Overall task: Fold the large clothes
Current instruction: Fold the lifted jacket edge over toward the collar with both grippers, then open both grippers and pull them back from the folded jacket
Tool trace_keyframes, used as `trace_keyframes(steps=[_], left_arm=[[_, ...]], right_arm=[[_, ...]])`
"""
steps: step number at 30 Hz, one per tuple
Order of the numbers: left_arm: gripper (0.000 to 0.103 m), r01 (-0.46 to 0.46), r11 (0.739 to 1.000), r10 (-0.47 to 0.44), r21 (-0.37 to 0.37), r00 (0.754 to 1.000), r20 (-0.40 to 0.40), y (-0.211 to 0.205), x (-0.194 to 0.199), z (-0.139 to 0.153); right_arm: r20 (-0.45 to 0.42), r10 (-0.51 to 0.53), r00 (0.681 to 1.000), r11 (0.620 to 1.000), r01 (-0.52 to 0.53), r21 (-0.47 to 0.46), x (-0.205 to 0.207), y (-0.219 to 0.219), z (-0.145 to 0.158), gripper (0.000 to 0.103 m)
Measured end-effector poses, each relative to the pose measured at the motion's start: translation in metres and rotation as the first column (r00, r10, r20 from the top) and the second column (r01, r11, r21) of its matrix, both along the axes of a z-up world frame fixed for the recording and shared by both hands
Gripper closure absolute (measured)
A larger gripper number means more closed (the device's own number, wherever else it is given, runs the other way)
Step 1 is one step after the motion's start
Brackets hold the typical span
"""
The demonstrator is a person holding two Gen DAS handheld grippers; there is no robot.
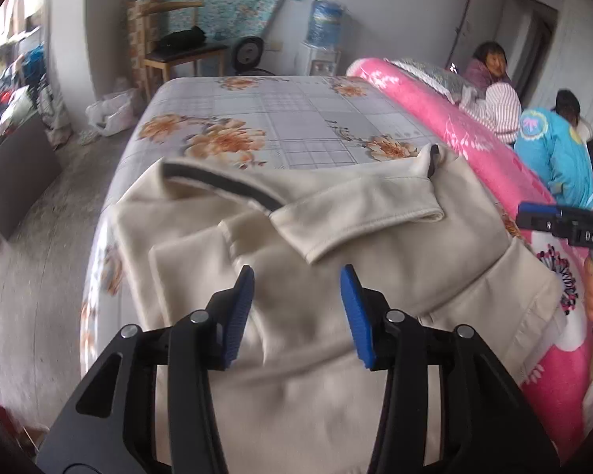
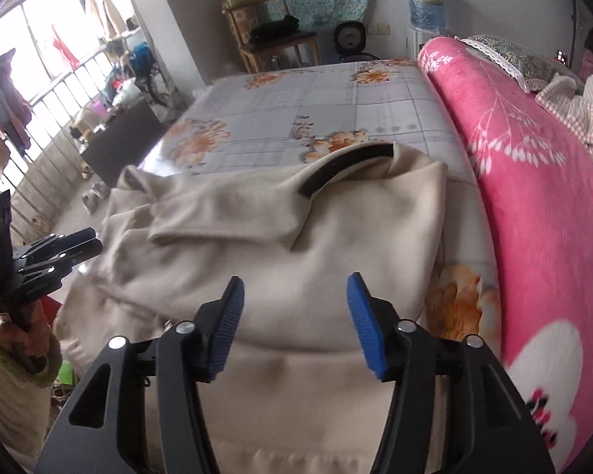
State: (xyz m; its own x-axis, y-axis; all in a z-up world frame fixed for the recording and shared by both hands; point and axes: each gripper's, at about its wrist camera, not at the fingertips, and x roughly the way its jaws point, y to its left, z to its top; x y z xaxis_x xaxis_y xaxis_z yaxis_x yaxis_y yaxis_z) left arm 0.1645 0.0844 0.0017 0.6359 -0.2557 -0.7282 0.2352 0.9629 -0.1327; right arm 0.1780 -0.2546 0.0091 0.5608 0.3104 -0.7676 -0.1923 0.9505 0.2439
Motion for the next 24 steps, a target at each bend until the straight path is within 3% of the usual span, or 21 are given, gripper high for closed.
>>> trace_keyframes(steps=[3, 10, 13, 16, 20, 24], left_arm=[[0.052, -0.075, 0.996, 0.075, -0.046, 0.997, 0.006, 0.02, -0.038, -0.002], [0.049, -0.2, 0.974, 0.198, -0.103, 0.98, -0.025, 0.054, -0.097, -0.028], [0.049, -0.221, 0.969, 0.219, -0.112, 0.975, -0.028, 0.065, -0.099, -0.036], [0.049, -0.252, 0.961, 0.252, -0.115, 0.968, -0.011, 0.076, -0.096, -0.039], [0.049, -0.274, 0.951, 0.273, -0.145, 0.962, -0.028, 0.092, -0.08, -0.049], [0.06, -0.268, 0.944, 0.255, -0.191, 0.963, -0.092, 0.101, -0.066, -0.063]], right_arm=[[-0.006, 0.02, 1.0, 0.999, -0.02, 0.05, -0.032, 0.009, -0.009, 0.03], [-0.041, 0.087, 0.995, 0.995, -0.085, 0.045, -0.073, 0.056, -0.053, 0.026], [-0.074, 0.091, 0.993, 0.996, -0.091, -0.006, -0.075, 0.072, -0.076, 0.025], [-0.039, 0.094, 0.995, 0.995, -0.096, -0.04, -0.079, 0.078, -0.076, 0.022], [-0.05, 0.092, 0.994, 0.996, -0.092, -0.005, -0.075, 0.073, -0.074, 0.021], [-0.059, 0.083, 0.995, 0.996, -0.082, 0.028, -0.073, 0.07, -0.075, 0.021]])
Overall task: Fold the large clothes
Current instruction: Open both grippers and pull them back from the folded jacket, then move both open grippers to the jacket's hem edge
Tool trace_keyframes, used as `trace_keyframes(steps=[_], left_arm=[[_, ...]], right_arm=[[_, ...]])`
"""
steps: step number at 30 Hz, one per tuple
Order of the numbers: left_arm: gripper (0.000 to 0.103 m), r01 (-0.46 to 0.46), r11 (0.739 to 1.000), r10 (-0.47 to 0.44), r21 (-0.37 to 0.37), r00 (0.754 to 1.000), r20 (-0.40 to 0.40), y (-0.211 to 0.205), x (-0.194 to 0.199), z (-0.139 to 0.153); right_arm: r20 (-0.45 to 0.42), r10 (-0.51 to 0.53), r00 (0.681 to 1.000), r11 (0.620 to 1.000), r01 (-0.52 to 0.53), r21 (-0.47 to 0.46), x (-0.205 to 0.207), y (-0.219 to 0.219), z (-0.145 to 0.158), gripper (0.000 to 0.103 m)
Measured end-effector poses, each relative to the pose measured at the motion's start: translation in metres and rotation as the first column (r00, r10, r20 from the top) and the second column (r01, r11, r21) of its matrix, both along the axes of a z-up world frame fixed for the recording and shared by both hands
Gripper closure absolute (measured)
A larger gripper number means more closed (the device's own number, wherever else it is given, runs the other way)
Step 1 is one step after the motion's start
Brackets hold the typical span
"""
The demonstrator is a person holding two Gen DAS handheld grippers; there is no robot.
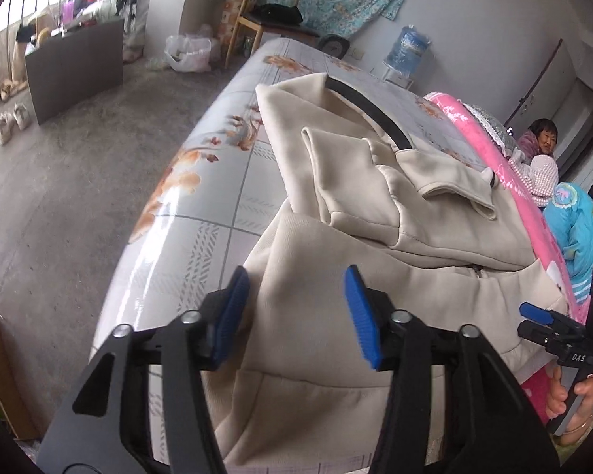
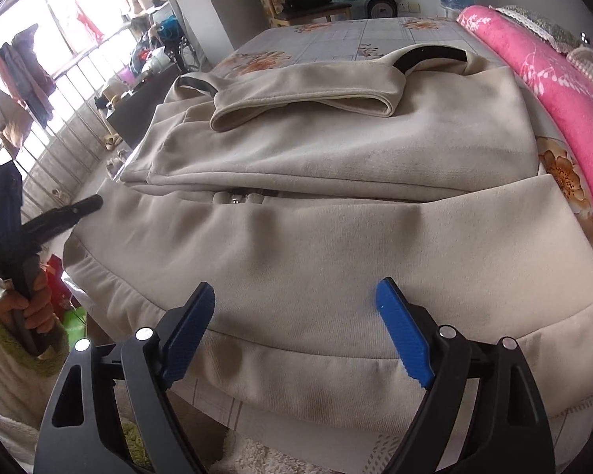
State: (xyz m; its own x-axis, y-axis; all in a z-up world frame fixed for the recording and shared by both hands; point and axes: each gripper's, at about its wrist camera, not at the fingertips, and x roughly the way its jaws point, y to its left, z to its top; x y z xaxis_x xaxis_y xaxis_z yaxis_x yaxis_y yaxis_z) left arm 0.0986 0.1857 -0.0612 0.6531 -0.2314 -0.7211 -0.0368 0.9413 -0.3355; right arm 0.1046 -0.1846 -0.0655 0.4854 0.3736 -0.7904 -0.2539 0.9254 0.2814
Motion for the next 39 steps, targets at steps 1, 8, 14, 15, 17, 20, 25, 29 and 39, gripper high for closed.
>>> trace_keyframes(steps=[1, 8, 14, 15, 17, 20, 25, 29, 39], left_arm=[[0.061, 0.014, 1.0, -0.014, -0.019, 1.0, 0.012, 0.001, -0.001, 0.001], [0.063, 0.129, 0.98, -0.119, -0.149, 0.99, 0.074, 0.006, -0.006, 0.005], [0.064, 0.095, 0.972, -0.093, -0.215, 0.995, 0.018, 0.012, 0.02, -0.011], [0.064, 0.099, 0.97, -0.097, -0.221, 0.995, 0.023, 0.011, 0.019, -0.01], [0.064, 0.139, 0.96, -0.132, -0.242, 0.99, 0.048, 0.008, 0.011, -0.005], [0.064, 0.189, 0.963, -0.182, -0.192, 0.982, 0.054, -0.003, -0.001, -0.005], [0.068, 0.12, 0.992, -0.119, 0.037, 0.992, -0.029, -0.024, -0.003, -0.01], [0.068, 0.075, 0.97, -0.064, 0.231, 0.997, -0.052, -0.051, -0.002, -0.007], [0.068, 0.034, 0.863, -0.028, 0.505, 0.999, -0.019, -0.086, -0.01, -0.004]], right_arm=[[-0.001, -0.002, 1.0, 1.0, 0.002, 0.001, 0.0, 0.0, 0.0, 0.021], [0.017, 0.004, 1.0, 0.999, -0.003, -0.04, -0.002, 0.007, -0.001, 0.02], [0.008, 0.006, 1.0, 0.999, -0.006, -0.038, 0.0, 0.005, -0.001, 0.02], [0.007, 0.004, 1.0, 0.999, -0.004, -0.037, 0.0, 0.005, -0.001, 0.02], [0.011, 0.003, 1.0, 0.999, -0.003, -0.039, -0.001, 0.006, -0.001, 0.02], [0.021, 0.008, 1.0, 0.999, -0.007, -0.042, -0.001, 0.006, -0.002, 0.02], [0.024, 0.012, 1.0, 0.999, -0.011, -0.04, 0.0, 0.006, -0.002, 0.02], [0.022, 0.005, 1.0, 1.0, -0.005, -0.024, -0.001, 0.004, -0.002, 0.02], [0.074, -0.174, 0.982, 0.983, 0.169, 0.071, -0.022, -0.074, 0.025, 0.023]])
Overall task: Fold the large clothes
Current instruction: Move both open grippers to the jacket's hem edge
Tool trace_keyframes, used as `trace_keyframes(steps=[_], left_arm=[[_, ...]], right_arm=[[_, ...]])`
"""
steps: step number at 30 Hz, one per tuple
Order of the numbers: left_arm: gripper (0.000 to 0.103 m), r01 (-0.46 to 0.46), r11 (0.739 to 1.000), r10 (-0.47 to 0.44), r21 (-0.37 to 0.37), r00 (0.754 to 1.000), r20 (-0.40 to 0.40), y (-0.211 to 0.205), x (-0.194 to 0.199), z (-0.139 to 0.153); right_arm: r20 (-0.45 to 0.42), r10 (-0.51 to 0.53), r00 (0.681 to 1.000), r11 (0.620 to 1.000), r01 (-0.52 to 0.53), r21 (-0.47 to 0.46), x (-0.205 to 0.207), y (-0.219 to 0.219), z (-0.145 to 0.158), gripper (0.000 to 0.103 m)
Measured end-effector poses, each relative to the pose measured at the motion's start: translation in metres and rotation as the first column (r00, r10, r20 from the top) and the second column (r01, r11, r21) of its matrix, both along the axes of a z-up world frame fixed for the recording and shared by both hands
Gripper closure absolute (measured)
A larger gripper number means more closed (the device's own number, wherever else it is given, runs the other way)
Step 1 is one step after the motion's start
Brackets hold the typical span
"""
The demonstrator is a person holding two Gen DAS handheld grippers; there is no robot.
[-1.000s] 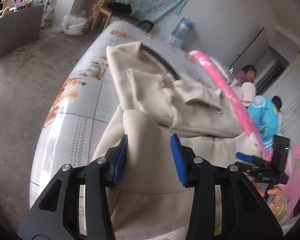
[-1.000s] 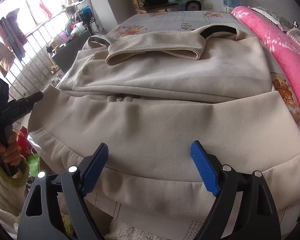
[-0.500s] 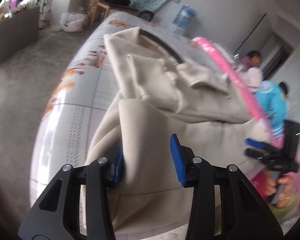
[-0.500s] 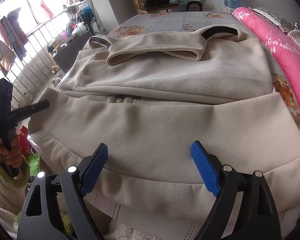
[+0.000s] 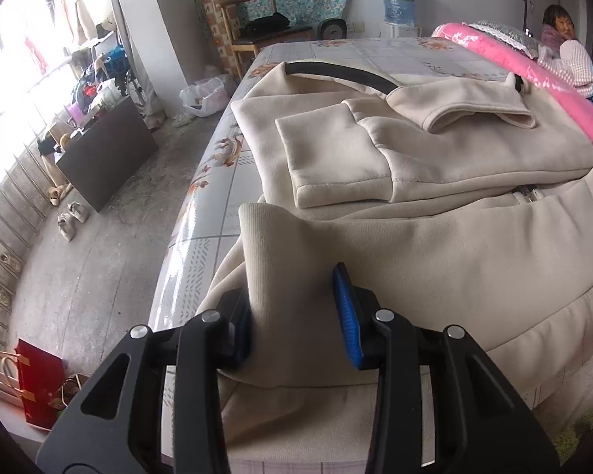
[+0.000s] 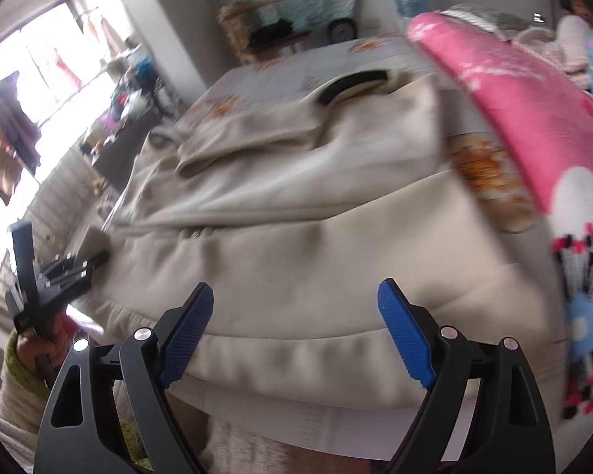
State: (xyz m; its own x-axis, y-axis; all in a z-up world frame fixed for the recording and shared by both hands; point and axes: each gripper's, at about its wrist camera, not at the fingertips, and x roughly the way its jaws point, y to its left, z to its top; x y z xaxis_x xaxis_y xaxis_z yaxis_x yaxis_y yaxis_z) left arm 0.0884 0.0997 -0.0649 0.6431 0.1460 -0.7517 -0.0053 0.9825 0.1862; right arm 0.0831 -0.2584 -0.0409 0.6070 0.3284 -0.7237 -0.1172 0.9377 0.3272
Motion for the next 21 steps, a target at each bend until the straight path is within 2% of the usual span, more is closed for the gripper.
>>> trace_keyframes(steps=[4, 7, 13, 16, 21], left_arm=[[0.068, -0.011, 1.0, 0.011, 0.022, 1.0, -0.003, -0.002, -0.001, -0.001], [0.068, -0.016, 0.999, 0.016, 0.043, 1.0, 0.002, -0.007, 0.002, -0.003], [0.068, -0.027, 0.999, 0.026, 0.047, 1.0, 0.004, -0.007, 0.001, -0.003], [0.068, -0.03, 0.999, 0.03, 0.037, 1.0, -0.001, -0.006, 0.002, -0.003], [0.068, -0.039, 0.999, 0.039, 0.026, 0.999, -0.006, -0.006, 0.001, -0.002]], right_arm=[[0.016, -0.08, 0.997, 0.997, 0.08, 0.017, 0.01, -0.042, 0.012, 0.033], [0.016, -0.094, 0.995, 0.996, 0.093, 0.014, 0.029, -0.057, 0.013, 0.04], [-0.042, -0.096, 0.995, 0.995, 0.094, -0.035, 0.069, -0.065, -0.008, 0.053], [-0.082, -0.074, 0.994, 0.997, 0.072, -0.032, 0.067, -0.068, -0.015, 0.055], [-0.089, -0.031, 0.996, 0.998, 0.027, -0.049, 0.037, -0.064, -0.007, 0.057]])
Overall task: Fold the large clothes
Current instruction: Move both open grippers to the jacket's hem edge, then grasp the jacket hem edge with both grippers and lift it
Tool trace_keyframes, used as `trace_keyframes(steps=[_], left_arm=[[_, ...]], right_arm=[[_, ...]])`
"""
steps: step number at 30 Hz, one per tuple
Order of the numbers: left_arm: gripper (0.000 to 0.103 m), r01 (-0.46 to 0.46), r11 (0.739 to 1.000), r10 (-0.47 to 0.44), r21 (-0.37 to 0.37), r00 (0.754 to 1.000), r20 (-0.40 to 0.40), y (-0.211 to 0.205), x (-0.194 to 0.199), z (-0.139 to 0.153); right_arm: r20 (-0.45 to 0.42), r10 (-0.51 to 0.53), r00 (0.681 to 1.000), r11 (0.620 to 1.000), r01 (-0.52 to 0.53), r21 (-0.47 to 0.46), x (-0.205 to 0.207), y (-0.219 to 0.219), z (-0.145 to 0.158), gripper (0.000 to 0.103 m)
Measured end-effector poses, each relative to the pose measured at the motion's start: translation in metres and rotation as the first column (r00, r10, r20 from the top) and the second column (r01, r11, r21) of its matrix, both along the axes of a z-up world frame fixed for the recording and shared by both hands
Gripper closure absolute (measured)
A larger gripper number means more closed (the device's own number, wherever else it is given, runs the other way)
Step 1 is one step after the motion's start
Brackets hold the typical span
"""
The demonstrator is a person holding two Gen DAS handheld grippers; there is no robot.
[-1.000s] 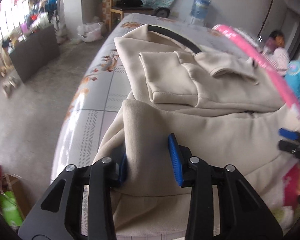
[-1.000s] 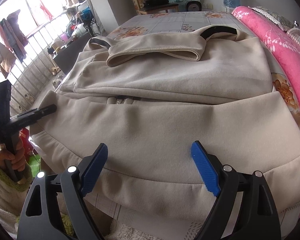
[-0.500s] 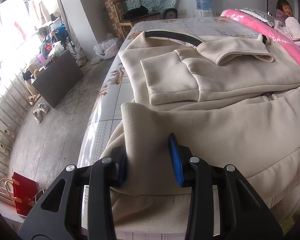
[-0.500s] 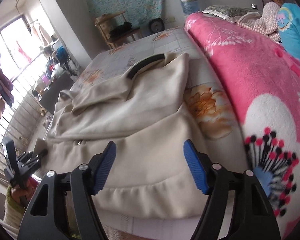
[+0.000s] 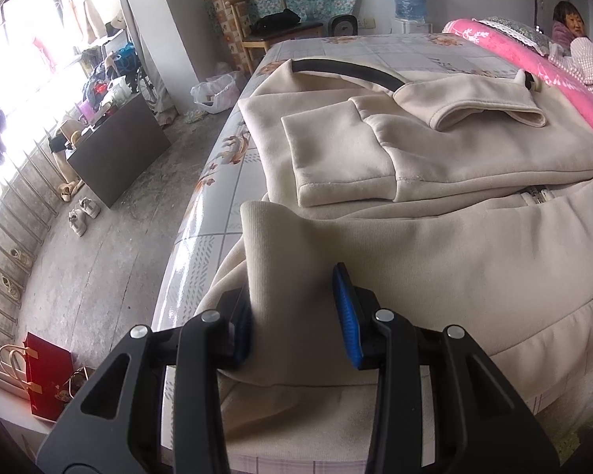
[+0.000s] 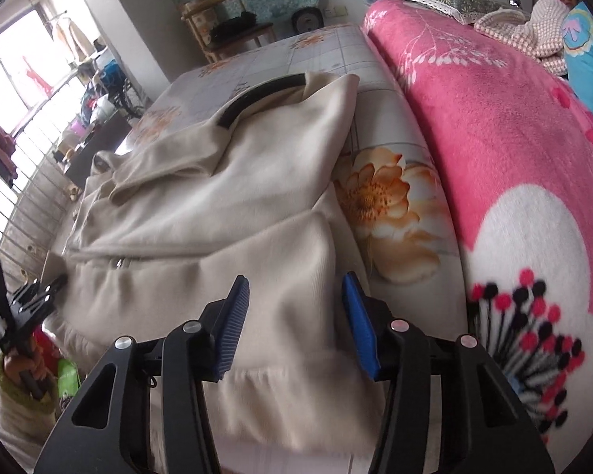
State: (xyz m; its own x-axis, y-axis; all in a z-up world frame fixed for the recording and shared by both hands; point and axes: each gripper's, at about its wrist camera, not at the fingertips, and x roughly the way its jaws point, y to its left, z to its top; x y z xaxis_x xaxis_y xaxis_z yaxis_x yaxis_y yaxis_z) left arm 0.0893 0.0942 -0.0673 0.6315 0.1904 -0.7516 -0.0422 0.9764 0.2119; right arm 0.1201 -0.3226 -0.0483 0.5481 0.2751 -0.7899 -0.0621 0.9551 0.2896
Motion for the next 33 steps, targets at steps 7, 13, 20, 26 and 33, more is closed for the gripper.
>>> trace_keyframes(steps=[7, 13, 20, 26, 33], left_arm=[[0.068, 0.007, 1.0, -0.007, 0.002, 1.0, -0.002, -0.001, 0.001, 0.0], [0.069, 0.009, 1.0, -0.009, -0.007, 1.0, -0.003, 0.001, 0.0, 0.0], [0.069, 0.001, 1.0, -0.001, -0.028, 1.0, -0.01, 0.004, 0.0, 0.0], [0.069, 0.013, 1.0, -0.014, -0.028, 1.0, -0.011, 0.005, -0.001, -0.001], [0.069, 0.007, 1.0, -0.007, -0.011, 1.0, -0.022, 0.001, 0.001, 0.001]], right_arm=[[0.032, 0.052, 0.998, 0.998, -0.052, -0.028, -0.009, 0.005, 0.01, 0.064], [0.034, 0.062, 0.997, 0.998, -0.062, -0.018, 0.011, 0.009, 0.008, 0.064], [-0.068, 0.029, 0.997, 0.998, -0.025, 0.057, 0.015, -0.002, -0.01, 0.065], [-0.1, 0.042, 0.994, 0.999, -0.04, 0.023, 0.013, 0.0, -0.006, 0.065], [-0.086, 0.04, 0.996, 0.974, -0.058, -0.22, 0.024, 0.035, -0.012, 0.086]])
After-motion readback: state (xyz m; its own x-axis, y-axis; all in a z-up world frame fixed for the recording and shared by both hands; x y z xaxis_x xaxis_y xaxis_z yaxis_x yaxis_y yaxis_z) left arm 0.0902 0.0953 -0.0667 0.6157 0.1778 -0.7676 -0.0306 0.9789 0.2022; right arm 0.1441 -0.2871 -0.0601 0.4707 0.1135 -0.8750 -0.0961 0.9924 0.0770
